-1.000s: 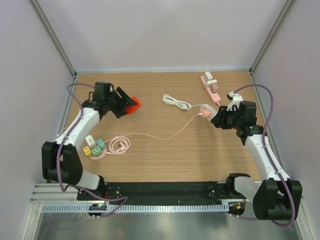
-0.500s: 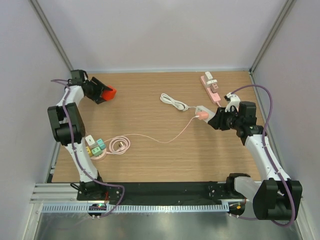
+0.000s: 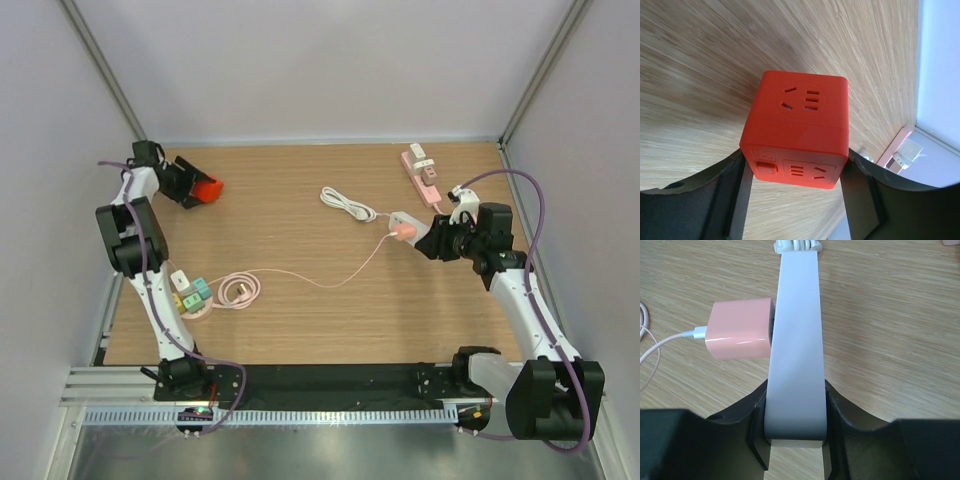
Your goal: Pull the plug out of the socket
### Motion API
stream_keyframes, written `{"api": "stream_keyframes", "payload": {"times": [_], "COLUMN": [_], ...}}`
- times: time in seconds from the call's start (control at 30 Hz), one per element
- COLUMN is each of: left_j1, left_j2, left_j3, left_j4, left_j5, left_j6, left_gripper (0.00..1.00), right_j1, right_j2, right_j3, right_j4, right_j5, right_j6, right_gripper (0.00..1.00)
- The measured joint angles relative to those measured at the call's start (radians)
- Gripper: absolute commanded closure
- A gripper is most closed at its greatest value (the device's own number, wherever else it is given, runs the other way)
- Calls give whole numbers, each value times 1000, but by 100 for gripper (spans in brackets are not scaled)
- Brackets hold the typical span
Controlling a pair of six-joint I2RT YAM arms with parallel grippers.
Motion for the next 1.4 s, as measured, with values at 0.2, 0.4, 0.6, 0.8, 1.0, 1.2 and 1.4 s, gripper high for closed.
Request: {"api": "stream_keyframes", "payload": {"times": [0.2, 0.4, 0.6, 0.8, 1.0, 1.2, 1.4], "left_j1": [18, 39, 44, -23, -360, -683, -780], "left_j2": [-10, -110, -314, -492, -547, -632, -669], "left_j3": [-15, -76, -163, -314, -473, -587, -725], "left_j4": [-9, -32, -17, 60, 178, 301, 593], "left_j5": [-2, -41, -64, -8, 73, 104, 49], "left_j6": [41, 96, 126, 130, 134, 76, -211], "left_gripper": [0, 0, 0, 1, 2, 2, 6], "right_j1": [0, 0, 0, 0, 0, 5, 46], "right_j2": [0, 0, 0, 0, 2, 18, -3], "right_j3": [0, 0, 0, 0, 0, 1, -18], "right_j4": [0, 0, 0, -5, -10, -14, 30], "right_j5": [-5, -10, -13, -51, -92, -118, -100], "right_j6": [-6, -8, -14, -28, -45, -53, -48], "right_gripper": [99, 99, 99, 99, 99, 99, 99]}}
